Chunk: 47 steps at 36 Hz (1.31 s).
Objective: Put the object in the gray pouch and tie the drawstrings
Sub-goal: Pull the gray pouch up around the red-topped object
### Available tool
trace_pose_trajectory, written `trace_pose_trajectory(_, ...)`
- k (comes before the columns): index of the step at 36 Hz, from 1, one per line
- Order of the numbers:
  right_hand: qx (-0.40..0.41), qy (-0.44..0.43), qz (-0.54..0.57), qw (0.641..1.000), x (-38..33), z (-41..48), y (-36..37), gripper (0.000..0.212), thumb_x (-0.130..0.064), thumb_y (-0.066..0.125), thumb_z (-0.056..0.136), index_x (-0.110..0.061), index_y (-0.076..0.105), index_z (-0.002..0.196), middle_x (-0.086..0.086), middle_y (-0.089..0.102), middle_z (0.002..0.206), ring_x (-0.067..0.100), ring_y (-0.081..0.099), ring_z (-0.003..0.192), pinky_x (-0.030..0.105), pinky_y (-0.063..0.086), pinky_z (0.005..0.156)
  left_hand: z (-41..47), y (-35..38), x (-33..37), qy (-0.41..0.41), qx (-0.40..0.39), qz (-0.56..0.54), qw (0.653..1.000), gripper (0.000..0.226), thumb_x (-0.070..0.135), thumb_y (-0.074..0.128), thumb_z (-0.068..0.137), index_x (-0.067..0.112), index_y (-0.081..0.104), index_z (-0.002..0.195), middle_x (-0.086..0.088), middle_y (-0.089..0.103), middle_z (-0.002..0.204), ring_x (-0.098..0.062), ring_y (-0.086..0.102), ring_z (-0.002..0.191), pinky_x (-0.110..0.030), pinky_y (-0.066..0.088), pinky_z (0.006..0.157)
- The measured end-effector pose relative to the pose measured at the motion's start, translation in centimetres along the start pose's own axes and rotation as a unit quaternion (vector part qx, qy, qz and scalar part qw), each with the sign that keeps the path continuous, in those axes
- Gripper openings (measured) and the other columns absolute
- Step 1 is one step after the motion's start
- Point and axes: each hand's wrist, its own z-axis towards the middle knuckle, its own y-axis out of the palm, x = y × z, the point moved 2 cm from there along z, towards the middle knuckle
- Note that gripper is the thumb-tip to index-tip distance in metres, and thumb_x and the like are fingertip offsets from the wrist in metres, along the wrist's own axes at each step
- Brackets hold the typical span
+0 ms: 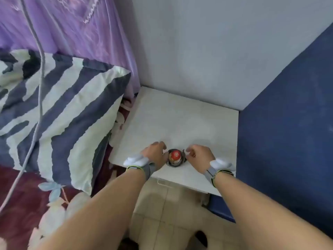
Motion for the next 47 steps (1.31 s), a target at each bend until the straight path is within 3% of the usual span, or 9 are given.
trace_pose_trajectory(6, 0.061, -0.019, 0.040, 0.997, 0.6, 1.4, 1.6, 0.021, -0.031, 0.064, 0.086, -0.019, 0.071, 0.103, 0.002, 0.070, 0.097, 0.023, 0.064, 0.090, 0.031, 0.052, 0.080, 1.4, 1.8, -0.3, 0.043, 0.045, 0.029, 0.998, 0.029, 0.044, 0.044, 0.096, 0.021, 0.057, 0.107, -0.002, 0.063, 0.110, -0.027, 0.061, 0.094, -0.034, 0.049, 0.074)
trace_pose_trajectory(11, 0.123, -0.066, 0.063, 0.988, 1.6, 3.3, 3.4, 0.016, -0.031, 0.066, 0.083, -0.017, 0.073, 0.084, 0.004, 0.069, 0.081, 0.024, 0.063, 0.077, 0.036, 0.054, 0.072, 3.5, 3.1, -0.5, 0.110, 0.146, 0.051, 0.982, 0.026, 0.038, 0.045, 0.097, 0.016, 0.058, 0.104, -0.006, 0.062, 0.108, -0.031, 0.058, 0.098, -0.032, 0.040, 0.072)
trace_pose_trajectory(18, 0.227, -0.074, 0.100, 0.966, 2.2, 6.1, 3.6, 0.017, -0.030, 0.066, 0.086, -0.015, 0.074, 0.087, 0.005, 0.068, 0.088, 0.022, 0.062, 0.079, 0.031, 0.050, 0.072, 6.6, 3.5, -0.5, 0.097, 0.202, -0.030, 0.974, 0.028, 0.043, 0.047, 0.096, 0.023, 0.066, 0.100, 0.000, 0.059, 0.102, -0.026, 0.058, 0.095, -0.030, 0.041, 0.072)
trace_pose_trajectory(23, 0.283, -0.044, 0.139, 0.948, 2.4, 7.1, 4.0, 0.020, -0.036, 0.064, 0.085, -0.018, 0.073, 0.085, 0.000, 0.067, 0.089, 0.017, 0.060, 0.079, 0.026, 0.046, 0.072, 7.8, 3.3, -0.4, 0.089, 0.236, -0.067, 0.965, 0.027, 0.049, 0.050, 0.092, 0.031, 0.070, 0.088, 0.007, 0.060, 0.087, -0.022, 0.059, 0.087, -0.029, 0.039, 0.066)
trace_pose_trajectory(32, 0.330, -0.068, 0.146, 0.930, 2.9, 6.4, 5.2, 0.016, -0.035, 0.068, 0.080, -0.019, 0.074, 0.081, -0.008, 0.066, 0.075, 0.013, 0.062, 0.077, 0.020, 0.040, 0.068, 7.1, 4.8, -1.0, 0.118, 0.296, -0.132, 0.939, 0.031, 0.045, 0.055, 0.088, 0.023, 0.076, 0.081, 0.003, 0.071, 0.078, -0.020, 0.063, 0.078, -0.030, 0.050, 0.066)
trace_pose_trajectory(39, 0.287, -0.102, 0.154, 0.940, 3.9, 4.6, 5.2, 0.020, -0.031, 0.066, 0.086, -0.019, 0.078, 0.096, -0.003, 0.076, 0.097, 0.012, 0.064, 0.090, 0.019, 0.041, 0.075, 6.1, 6.1, -1.6, 0.149, 0.332, -0.104, 0.926, 0.053, 0.045, 0.045, 0.095, 0.016, 0.045, 0.051, -0.005, 0.053, 0.055, -0.032, 0.054, 0.071, -0.033, 0.033, 0.058)
trace_pose_trajectory(41, 0.288, -0.105, 0.152, 0.940, 4.2, 4.2, 5.6, 0.020, -0.027, 0.064, 0.088, -0.018, 0.077, 0.099, -0.001, 0.076, 0.102, 0.014, 0.064, 0.093, 0.019, 0.040, 0.076, 5.7, 6.8, -1.9, 0.165, 0.340, -0.111, 0.919, 0.046, 0.044, 0.046, 0.094, 0.021, 0.051, 0.055, -0.002, 0.058, 0.060, -0.031, 0.057, 0.078, -0.033, 0.037, 0.061)
trace_pose_trajectory(44, 0.288, -0.109, 0.150, 0.939, 4.4, 2.3, 6.4, 0.021, -0.026, 0.063, 0.089, -0.017, 0.077, 0.102, 0.000, 0.075, 0.105, 0.016, 0.066, 0.099, 0.018, 0.039, 0.078, 3.8, 7.8, -2.4, 0.171, 0.332, -0.159, 0.914, 0.031, 0.041, 0.051, 0.092, 0.023, 0.076, 0.090, -0.002, 0.075, 0.090, -0.025, 0.062, 0.095, -0.033, 0.050, 0.077)
trace_pose_trajectory(47, 0.293, -0.103, 0.162, 0.937, 4.8, 1.1, 7.1, 0.022, -0.026, 0.066, 0.086, -0.016, 0.076, 0.103, 0.000, 0.076, 0.103, 0.015, 0.067, 0.097, 0.017, 0.041, 0.079, 2.7, 8.4, -2.8, 0.151, 0.318, -0.218, 0.910, 0.026, 0.037, 0.059, 0.090, 0.023, 0.074, 0.106, 0.001, 0.076, 0.102, -0.022, 0.063, 0.106, -0.034, 0.051, 0.090)
